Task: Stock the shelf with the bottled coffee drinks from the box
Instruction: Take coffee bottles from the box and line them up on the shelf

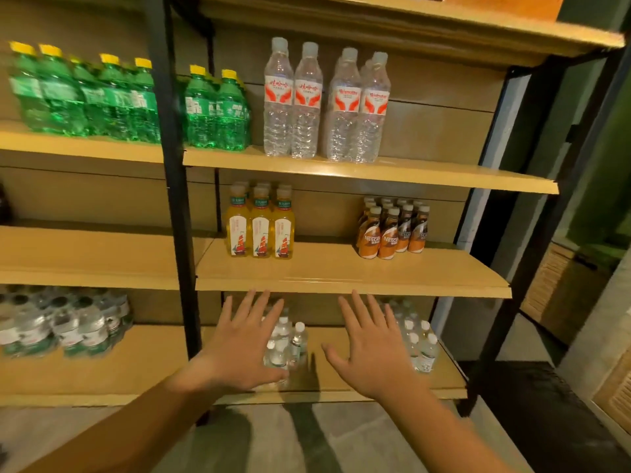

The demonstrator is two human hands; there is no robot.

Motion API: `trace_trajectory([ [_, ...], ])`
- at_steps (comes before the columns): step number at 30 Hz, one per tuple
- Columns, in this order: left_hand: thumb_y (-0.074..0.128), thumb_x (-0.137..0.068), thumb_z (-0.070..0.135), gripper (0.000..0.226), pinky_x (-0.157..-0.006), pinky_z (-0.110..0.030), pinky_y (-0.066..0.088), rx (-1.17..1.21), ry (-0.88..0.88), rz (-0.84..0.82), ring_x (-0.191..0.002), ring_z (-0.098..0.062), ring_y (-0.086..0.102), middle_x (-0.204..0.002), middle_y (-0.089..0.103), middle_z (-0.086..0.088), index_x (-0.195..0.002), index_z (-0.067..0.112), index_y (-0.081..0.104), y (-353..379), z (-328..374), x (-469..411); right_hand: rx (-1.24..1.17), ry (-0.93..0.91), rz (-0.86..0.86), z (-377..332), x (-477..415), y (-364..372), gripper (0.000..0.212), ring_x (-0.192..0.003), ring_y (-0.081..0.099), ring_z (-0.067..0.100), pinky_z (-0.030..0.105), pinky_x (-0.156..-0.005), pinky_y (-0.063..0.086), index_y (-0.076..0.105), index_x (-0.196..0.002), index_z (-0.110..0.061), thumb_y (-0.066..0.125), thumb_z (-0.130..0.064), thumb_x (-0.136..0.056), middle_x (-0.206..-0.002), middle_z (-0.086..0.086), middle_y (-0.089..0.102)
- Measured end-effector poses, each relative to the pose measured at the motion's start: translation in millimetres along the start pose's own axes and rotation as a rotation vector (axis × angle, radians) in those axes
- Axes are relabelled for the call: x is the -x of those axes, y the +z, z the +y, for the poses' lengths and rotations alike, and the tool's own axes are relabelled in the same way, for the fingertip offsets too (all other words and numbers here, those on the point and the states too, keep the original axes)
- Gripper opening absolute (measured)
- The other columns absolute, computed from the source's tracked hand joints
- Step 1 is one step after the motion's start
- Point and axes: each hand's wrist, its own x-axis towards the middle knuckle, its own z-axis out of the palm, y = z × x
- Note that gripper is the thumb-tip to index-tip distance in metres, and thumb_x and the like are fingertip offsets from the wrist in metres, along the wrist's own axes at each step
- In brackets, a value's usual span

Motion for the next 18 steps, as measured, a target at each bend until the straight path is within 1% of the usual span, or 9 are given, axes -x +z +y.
trace_trajectory([
  [2, 0.04, -0.076, 0.089, 0.116, -0.123, -0.054, -0.008, 0.012, -0.057, -0.034, -0.154, -0.03, -0.017, -0.168, -0.013, -0.006, -0.159, 0.026, -0.01, -7, -15, 44, -0.018, -0.047, -0.021, -35, 13, 2, 0.086, -0.155, -0.014, 0.027, 0.048, -0.124, -0.008, -0.006, -0.161, -0.025, 0.015, -0.074, -0.093, -0.168, 0.003, -0.014],
  [4, 0.045, -0.077, 0.086, 0.116, -0.123, -0.054, -0.006, 0.025, -0.132, -0.081, -0.154, -0.029, -0.018, -0.168, -0.013, -0.004, -0.159, 0.026, -0.011, -11, -30, 89, -0.055, -0.101, -0.033, -72, 25, 6, 0.085, -0.155, -0.013, 0.026, 0.047, -0.123, -0.008, -0.005, -0.161, -0.026, 0.015, -0.074, -0.093, -0.169, 0.002, -0.012],
  [6, 0.031, -0.072, 0.094, 0.119, -0.123, -0.054, -0.003, 0.047, -0.222, -0.126, -0.154, -0.028, -0.015, -0.169, -0.009, -0.005, -0.16, 0.025, -0.007, -8, -45, 139, -0.104, -0.169, -0.07, -113, 38, 11, 0.086, -0.155, -0.012, 0.026, 0.047, -0.124, -0.007, -0.003, -0.161, -0.027, 0.011, -0.075, -0.092, -0.169, 0.002, -0.01],
  [7, 0.017, -0.067, 0.098, 0.122, -0.122, -0.056, 0.005, 0.049, -0.25, -0.118, -0.153, -0.03, -0.009, -0.169, -0.001, -0.009, -0.161, 0.022, 0.001, -7, -54, 165, -0.13, -0.205, -0.089, -134, 45, 13, 0.088, -0.155, -0.012, 0.026, 0.047, -0.125, -0.006, -0.002, -0.161, -0.026, 0.005, -0.076, -0.089, -0.169, 0.002, -0.01],
  [9, 0.003, -0.073, 0.094, 0.119, -0.107, -0.062, 0.039, -0.041, -0.291, -0.133, -0.146, -0.034, 0.028, -0.156, 0.041, -0.018, -0.153, 0.014, 0.04, 3, -78, 217, -0.149, -0.265, -0.131, -178, 56, 18, 0.095, -0.155, -0.009, 0.027, 0.047, -0.125, -0.003, 0.0, -0.161, -0.026, -0.008, -0.078, -0.082, -0.169, 0.003, -0.008],
  [11, 0.009, -0.079, 0.088, 0.109, -0.085, -0.058, 0.058, -0.05, -0.367, -0.165, -0.122, -0.038, 0.062, -0.133, 0.065, -0.017, -0.134, 0.012, 0.064, 12, -104, 269, -0.133, -0.323, -0.189, -222, 67, 26, 0.088, -0.156, -0.007, 0.029, 0.048, -0.126, 0.0, -0.001, -0.161, -0.024, 0.002, -0.076, -0.09, -0.169, 0.005, -0.009],
  [13, 0.014, -0.078, 0.089, 0.106, -0.079, -0.056, 0.061, -0.042, -0.434, -0.237, -0.112, -0.037, 0.069, -0.128, 0.068, -0.015, -0.13, 0.014, 0.068, 20, -127, 318, -0.167, -0.362, -0.238, -264, 81, 30, 0.091, -0.156, -0.007, 0.028, 0.048, -0.126, 0.0, -0.004, -0.161, -0.024, 0.0, -0.078, -0.088, -0.169, 0.004, -0.011],
  [16, 0.038, -0.069, 0.088, 0.099, -0.082, -0.054, 0.06, -0.041, -0.476, -0.233, -0.11, -0.035, 0.07, -0.128, 0.068, -0.014, -0.129, 0.015, 0.068, 24, -163, 383, -0.236, -0.435, -0.272, -332, 99, 27, 0.118, -0.156, -0.008, 0.027, 0.047, -0.123, -0.005, -0.003, -0.161, -0.026, -0.02, -0.082, -0.058, -0.169, 0.004, -0.011],
  [18, 0.044, -0.067, 0.082, 0.094, -0.081, -0.052, 0.06, -0.014, -0.521, -0.224, -0.105, -0.035, 0.071, -0.123, 0.07, -0.014, -0.125, 0.012, 0.069, 18, -188, 418, -0.239, -0.46, -0.297, -382, 109, 29, 0.124, -0.156, -0.005, 0.029, 0.047, -0.123, -0.004, 0.003, -0.162, -0.025, -0.022, -0.082, -0.054, -0.169, 0.006, -0.006],
])
